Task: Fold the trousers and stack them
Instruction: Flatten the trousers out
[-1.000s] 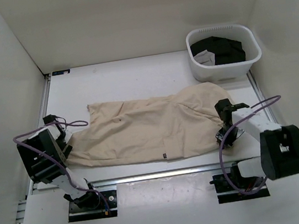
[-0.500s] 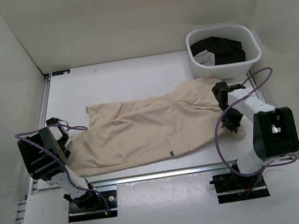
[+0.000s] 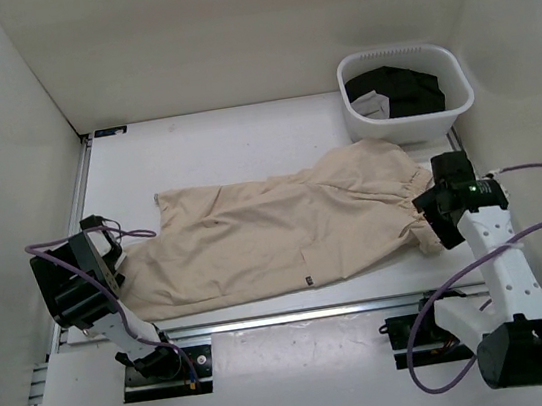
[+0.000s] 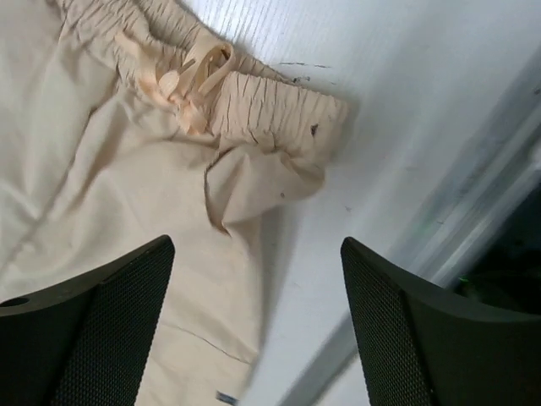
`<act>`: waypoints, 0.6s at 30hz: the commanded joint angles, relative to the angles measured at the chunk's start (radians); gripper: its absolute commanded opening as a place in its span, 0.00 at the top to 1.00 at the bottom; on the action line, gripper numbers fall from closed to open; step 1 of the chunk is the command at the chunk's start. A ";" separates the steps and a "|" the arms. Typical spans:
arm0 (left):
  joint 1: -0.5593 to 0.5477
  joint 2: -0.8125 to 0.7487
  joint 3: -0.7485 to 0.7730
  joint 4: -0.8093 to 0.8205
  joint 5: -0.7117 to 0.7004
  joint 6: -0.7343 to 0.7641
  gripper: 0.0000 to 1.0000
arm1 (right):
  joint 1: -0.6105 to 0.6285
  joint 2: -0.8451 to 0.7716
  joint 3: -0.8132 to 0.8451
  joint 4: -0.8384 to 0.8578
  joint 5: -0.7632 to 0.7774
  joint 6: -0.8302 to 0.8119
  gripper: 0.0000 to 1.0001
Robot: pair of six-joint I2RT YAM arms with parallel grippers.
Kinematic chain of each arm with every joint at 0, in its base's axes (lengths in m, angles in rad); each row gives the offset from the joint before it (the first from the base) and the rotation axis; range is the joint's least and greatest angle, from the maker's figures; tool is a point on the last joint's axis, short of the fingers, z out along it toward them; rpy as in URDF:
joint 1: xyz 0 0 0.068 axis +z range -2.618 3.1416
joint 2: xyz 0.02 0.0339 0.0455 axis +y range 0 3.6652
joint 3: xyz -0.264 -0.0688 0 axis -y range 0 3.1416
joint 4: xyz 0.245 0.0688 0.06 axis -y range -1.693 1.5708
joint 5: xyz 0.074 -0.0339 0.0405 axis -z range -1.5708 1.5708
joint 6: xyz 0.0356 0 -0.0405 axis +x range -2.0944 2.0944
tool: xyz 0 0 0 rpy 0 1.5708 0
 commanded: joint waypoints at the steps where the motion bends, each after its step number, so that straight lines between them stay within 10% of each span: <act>1: 0.022 0.034 -0.050 0.030 0.149 -0.045 0.03 | -0.034 -0.003 -0.159 0.250 -0.057 0.221 0.15; 11: 0.022 0.013 -0.100 0.021 0.159 -0.045 0.03 | -0.122 0.137 -0.374 0.507 -0.157 0.384 0.13; 14: 0.022 0.013 -0.100 0.021 0.159 -0.045 0.03 | -0.152 0.147 -0.428 0.503 -0.170 0.391 0.37; 18: 0.022 0.022 -0.100 0.021 0.149 -0.045 0.03 | -0.152 0.147 -0.317 0.268 0.043 0.280 1.00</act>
